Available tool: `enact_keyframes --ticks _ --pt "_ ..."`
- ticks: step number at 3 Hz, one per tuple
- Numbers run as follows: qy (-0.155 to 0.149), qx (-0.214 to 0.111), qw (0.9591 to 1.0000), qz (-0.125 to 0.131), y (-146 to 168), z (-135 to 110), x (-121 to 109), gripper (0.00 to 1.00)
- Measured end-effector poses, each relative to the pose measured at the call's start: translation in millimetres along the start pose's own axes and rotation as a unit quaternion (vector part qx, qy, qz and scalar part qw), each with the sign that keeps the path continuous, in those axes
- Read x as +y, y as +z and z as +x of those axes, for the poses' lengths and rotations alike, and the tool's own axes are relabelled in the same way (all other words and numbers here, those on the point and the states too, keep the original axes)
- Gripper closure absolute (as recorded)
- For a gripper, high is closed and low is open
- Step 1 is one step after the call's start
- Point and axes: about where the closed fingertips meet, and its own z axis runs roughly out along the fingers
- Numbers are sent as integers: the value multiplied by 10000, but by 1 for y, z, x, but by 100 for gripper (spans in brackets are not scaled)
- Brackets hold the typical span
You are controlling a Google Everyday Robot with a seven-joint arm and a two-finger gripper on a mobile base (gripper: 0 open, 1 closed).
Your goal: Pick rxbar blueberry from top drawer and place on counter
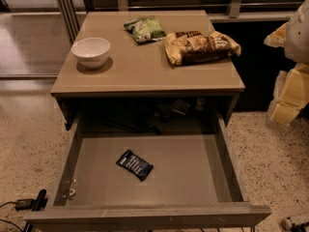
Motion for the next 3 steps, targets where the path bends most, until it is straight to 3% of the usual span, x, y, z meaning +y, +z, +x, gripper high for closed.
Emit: enact_keyframes --ticks 2,3 --pt "75 75 9999 75 -2 11 5 0" --pt "215 -141 9997 42 7 2 15 0"
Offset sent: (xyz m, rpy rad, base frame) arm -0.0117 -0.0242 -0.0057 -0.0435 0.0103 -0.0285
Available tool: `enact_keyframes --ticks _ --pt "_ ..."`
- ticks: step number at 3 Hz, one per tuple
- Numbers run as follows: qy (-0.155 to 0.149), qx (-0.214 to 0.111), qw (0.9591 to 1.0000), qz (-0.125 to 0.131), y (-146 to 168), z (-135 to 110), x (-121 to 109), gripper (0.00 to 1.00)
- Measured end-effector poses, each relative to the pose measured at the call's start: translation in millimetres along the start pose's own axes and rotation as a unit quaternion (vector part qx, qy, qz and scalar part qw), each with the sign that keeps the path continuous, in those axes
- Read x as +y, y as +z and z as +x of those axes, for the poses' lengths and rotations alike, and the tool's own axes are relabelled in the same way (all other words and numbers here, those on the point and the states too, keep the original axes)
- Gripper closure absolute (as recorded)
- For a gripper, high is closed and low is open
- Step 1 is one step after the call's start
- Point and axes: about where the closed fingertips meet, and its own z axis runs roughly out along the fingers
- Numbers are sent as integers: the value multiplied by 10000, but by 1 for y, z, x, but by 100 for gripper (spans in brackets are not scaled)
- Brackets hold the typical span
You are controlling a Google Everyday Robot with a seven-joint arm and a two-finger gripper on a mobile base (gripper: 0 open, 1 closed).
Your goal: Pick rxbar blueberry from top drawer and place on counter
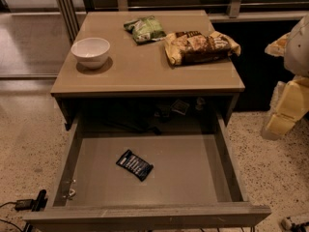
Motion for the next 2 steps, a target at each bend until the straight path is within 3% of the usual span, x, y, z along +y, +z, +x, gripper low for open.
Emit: enact_keyframes --ticks 1,2 --pt "128 -348 9992 -142 24 -15 16 0" --pt "155 -500 9976 -452 81 -37 36 0"
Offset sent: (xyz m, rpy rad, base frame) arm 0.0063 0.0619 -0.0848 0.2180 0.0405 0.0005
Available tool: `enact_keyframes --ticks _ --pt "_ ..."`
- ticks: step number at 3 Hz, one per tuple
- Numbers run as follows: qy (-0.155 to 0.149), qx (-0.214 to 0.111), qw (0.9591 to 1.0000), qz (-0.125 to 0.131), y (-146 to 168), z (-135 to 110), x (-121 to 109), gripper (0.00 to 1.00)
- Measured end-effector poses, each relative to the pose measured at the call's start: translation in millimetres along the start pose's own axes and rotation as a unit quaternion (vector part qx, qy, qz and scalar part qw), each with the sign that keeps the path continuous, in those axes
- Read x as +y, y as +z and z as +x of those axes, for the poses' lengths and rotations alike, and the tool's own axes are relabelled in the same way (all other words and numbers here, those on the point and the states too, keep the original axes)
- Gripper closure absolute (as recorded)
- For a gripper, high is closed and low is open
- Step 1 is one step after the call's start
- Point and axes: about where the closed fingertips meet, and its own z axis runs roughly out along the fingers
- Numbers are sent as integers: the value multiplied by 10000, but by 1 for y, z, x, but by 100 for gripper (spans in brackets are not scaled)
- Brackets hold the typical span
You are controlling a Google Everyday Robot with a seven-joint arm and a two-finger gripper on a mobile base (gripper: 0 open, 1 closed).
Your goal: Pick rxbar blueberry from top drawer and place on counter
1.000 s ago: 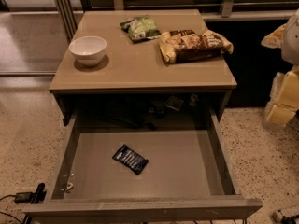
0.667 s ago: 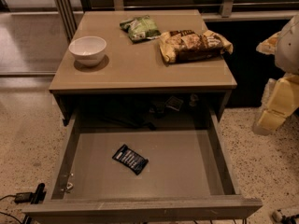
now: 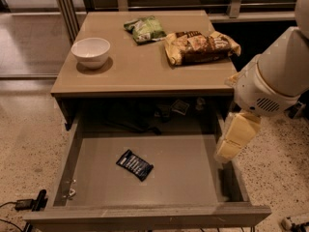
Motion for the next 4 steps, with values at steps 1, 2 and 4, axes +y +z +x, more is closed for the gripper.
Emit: enact_keyframes --ticks 1,2,4 --pt "0 0 10000 0 0 0 0 0" --pt "-187 -159 9996 -141 24 -21 4 0" --pt "-226 -649 9963 -513 87 -57 4 0"
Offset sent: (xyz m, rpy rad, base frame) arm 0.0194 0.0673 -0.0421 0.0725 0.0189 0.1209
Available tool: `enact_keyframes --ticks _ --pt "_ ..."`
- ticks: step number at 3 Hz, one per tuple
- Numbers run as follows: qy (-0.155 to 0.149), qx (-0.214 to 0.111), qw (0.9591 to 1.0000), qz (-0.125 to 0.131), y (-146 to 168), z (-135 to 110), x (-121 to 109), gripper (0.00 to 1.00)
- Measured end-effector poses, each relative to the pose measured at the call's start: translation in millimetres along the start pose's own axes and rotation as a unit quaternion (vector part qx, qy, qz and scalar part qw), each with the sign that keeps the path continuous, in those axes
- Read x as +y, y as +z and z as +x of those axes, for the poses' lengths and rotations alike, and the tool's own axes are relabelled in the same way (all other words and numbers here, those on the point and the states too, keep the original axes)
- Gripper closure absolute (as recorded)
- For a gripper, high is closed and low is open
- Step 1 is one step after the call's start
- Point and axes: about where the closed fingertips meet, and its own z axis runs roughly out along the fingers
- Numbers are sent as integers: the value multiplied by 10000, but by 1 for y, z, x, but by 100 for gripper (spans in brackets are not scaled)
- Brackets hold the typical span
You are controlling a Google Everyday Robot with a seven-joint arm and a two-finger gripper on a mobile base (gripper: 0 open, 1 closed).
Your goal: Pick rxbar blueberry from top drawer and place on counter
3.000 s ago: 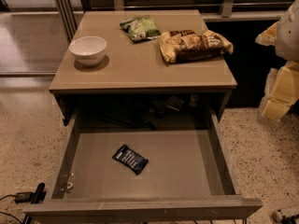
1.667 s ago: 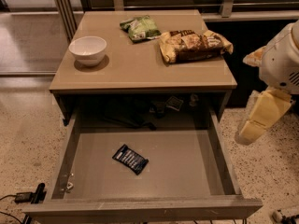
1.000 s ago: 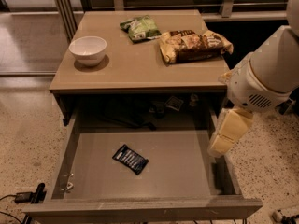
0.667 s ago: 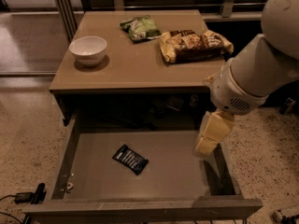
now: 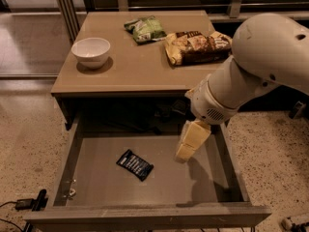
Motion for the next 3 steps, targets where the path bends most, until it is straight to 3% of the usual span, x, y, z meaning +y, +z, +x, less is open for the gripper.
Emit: enact_keyframes --ticks 1,2,3 --pt "278 -210 9993 -160 27 -1 4 0" --pt "372 -198 9990 -153 63 -4 8 0" --pt "148 -162 9997 -93 98 -16 14 0"
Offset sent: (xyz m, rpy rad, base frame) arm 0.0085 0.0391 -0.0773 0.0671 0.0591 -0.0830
